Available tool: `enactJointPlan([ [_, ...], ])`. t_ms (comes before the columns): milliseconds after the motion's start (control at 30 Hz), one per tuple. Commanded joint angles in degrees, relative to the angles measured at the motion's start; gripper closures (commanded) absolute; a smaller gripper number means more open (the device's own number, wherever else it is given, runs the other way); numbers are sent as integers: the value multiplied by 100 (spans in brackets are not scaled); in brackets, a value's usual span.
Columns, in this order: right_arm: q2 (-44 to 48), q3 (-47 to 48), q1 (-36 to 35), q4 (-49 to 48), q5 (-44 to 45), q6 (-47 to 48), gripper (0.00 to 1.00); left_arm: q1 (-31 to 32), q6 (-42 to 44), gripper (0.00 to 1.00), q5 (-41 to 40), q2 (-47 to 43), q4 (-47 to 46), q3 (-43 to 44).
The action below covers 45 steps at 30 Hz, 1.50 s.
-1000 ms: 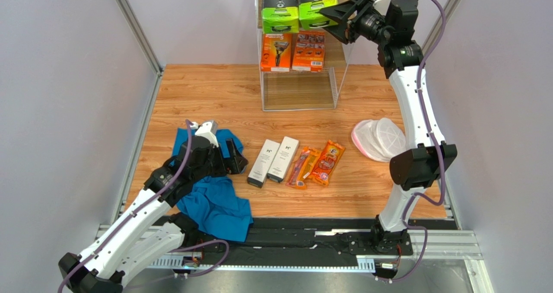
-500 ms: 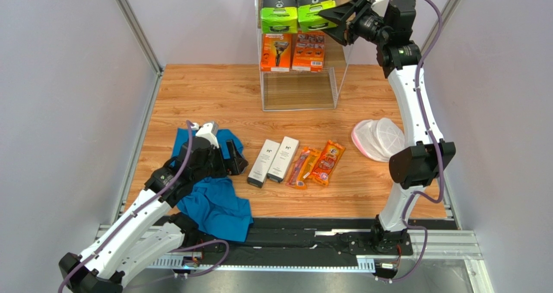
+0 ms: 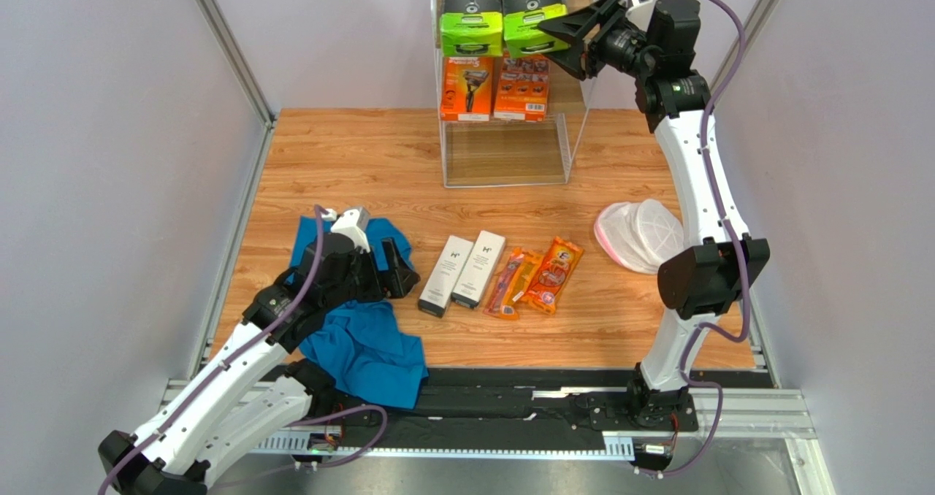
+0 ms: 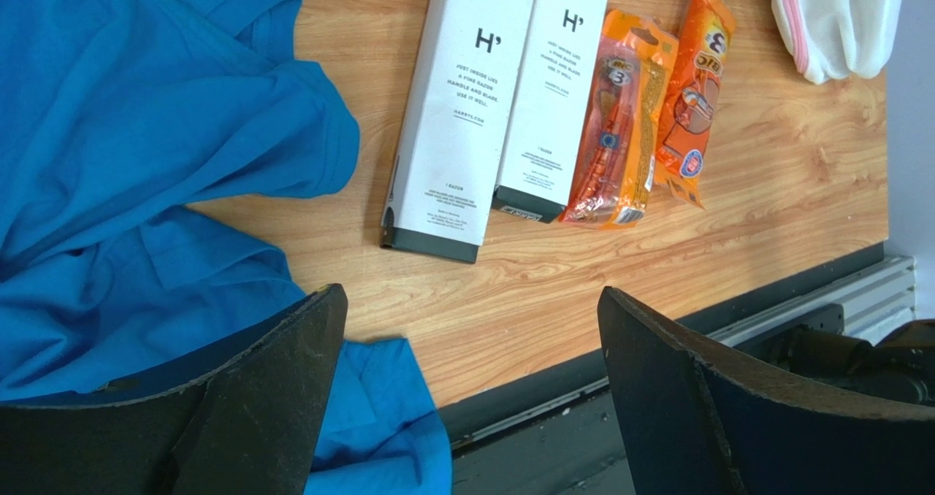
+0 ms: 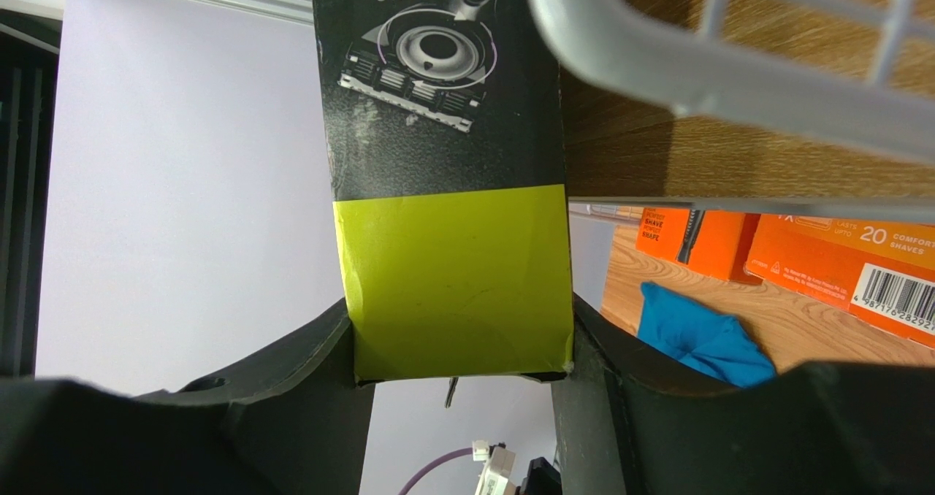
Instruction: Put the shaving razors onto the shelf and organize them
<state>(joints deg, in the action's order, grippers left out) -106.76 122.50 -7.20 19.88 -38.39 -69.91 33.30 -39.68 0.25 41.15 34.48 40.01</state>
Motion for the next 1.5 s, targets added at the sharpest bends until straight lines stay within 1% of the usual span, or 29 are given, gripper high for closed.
enactJointPlan([
  [0,147,169,-18,-661,7,-76,44,1,75,7,124,-150,-108,-81],
  [133,147,187,-18,-643,68,-102,30,1,57,7,124,-195,-108,-107],
  [200,147,196,-18,-626,86,-110,25,1,57,7,124,-212,-99,-125],
  [267,147,178,-9,-626,86,-102,22,10,57,7,124,-221,-91,-125],
  [367,182,99,-18,-599,86,-84,20,1,66,7,115,-230,-91,-134],
  [600,507,-489,-18,-669,16,-5,16,1,83,7,142,-221,-91,-160],
  [633,559,-647,-27,-687,-1,4,11,1,83,7,142,-230,-82,-160],
  [667,656,-753,-27,-713,-19,12,0,1,83,7,151,-230,-90,-169],
  [967,1578,-1904,-27,-960,16,179,0,1,119,7,168,-230,-99,-151],
  [1000,1858,-2244,-27,-960,33,188,0,1,127,7,160,-212,-99,-143],
  [1067,2140,-2641,-27,-1047,51,249,0,1,145,7,151,-221,-108,-134],
  [1100,2307,-3000,-18,-1013,68,345,0,1,154,7,142,-204,-117,-125],
  [1200,3028,-3652,-27,-811,226,679,0,1,189,7,133,-134,-143,-125],
  [1233,3412,-4124,-44,-697,288,759,0,1,198,7,142,-107,-152,-116],
  [1300,3749,-4548,-36,-495,455,1039,0,1,233,7,159,-20,-178,-99],
  [1333,4081,-4933,-44,-320,508,1093,0,1,250,7,168,-1,-187,-99],
  [1400,4364,-5366,-44,-205,587,1233,0,1,268,7,194,95,-205,-81],
  [1433,4496,-5794,-36,-82,613,1304,0,1,277,7,195,121,-222,-81],
  [1467,4758,-6007,-44,-63,614,1313,0,10,285,7,195,148,-240,-55],
])
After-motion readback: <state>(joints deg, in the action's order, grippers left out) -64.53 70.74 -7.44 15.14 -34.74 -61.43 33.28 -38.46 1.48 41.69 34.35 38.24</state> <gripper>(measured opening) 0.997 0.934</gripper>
